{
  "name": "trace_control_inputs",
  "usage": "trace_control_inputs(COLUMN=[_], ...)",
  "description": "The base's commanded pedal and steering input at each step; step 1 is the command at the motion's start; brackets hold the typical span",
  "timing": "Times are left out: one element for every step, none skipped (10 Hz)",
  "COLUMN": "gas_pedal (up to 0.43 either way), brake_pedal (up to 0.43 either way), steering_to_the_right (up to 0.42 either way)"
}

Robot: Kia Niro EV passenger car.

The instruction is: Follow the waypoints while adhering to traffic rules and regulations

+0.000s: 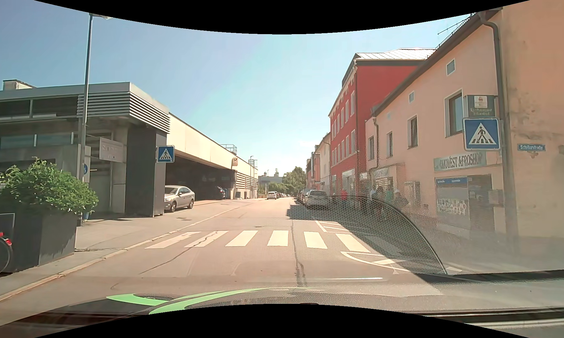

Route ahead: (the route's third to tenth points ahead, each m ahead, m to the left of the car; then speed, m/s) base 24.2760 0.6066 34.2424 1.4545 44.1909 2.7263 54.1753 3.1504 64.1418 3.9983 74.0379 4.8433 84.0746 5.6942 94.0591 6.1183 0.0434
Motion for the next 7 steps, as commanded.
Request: trace_control_inputs(gas_pedal=[0.000, 0.000, 0.000, 0.000, 0.000, 0.000, 0.000], brake_pedal=[0.323, 0.323, 0.323, 0.323, 0.323, 0.323, 0.323], steering_to_the_right=[-0.001, -0.001, -0.001, -0.001, -0.001, -0.001, 0.000])
